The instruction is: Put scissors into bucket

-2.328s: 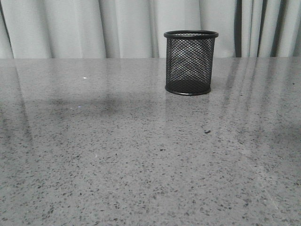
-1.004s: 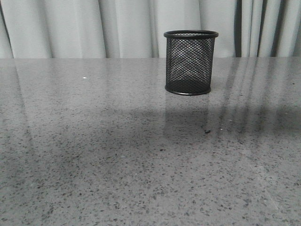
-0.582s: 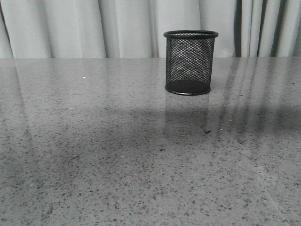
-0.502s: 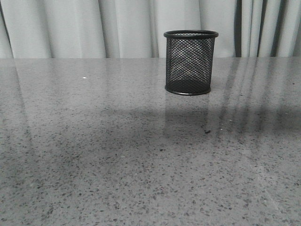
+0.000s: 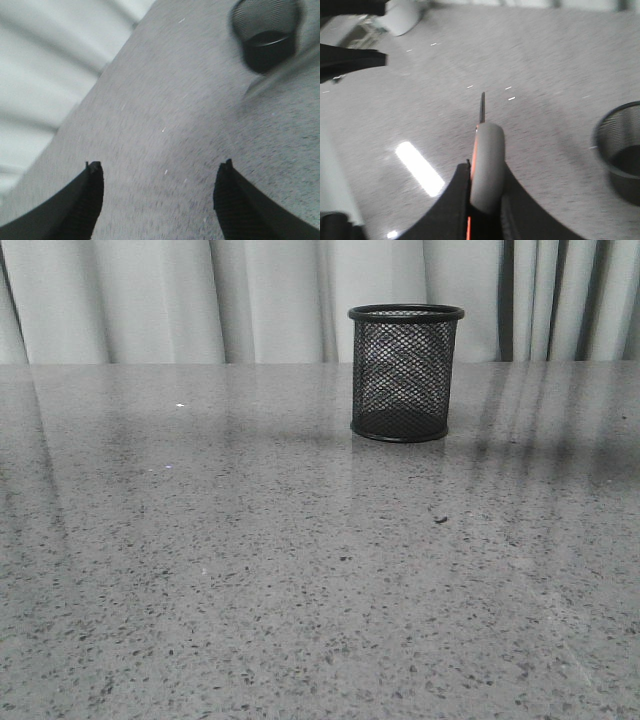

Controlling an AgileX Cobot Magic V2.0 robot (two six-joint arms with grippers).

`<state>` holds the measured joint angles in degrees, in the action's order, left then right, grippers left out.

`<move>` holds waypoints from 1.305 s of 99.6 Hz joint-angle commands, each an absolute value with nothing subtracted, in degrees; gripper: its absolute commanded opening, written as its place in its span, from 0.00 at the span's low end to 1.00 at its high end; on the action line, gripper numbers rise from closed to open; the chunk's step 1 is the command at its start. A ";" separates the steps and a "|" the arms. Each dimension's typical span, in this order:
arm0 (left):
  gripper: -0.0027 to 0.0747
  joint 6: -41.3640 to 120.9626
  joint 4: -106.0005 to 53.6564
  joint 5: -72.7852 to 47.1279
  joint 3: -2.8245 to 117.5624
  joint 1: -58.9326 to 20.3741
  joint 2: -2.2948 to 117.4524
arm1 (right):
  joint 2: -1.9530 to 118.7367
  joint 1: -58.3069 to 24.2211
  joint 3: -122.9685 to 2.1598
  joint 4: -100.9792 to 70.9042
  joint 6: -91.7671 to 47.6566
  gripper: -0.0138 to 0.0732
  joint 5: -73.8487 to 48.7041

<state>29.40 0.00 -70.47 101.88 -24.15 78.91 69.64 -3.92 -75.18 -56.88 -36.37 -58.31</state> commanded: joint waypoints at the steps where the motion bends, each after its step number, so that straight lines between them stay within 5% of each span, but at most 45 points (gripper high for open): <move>1: 0.60 27.98 -5.14 -69.37 103.83 -17.54 76.56 | 68.48 -2.56 -80.65 -51.48 -31.21 0.10 -56.12; 33: 0.60 27.98 -16.56 -70.83 103.83 -0.90 73.20 | 69.24 -2.41 -86.77 -28.20 -18.86 0.10 -58.72; 130: 0.60 27.98 -18.65 -70.47 103.83 -0.42 72.18 | 89.31 -10.87 -104.94 -18.00 -15.31 0.10 -72.58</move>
<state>28.65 -16.84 -72.97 102.23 -0.54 73.75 90.50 -9.95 -102.22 -17.84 -15.37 -72.27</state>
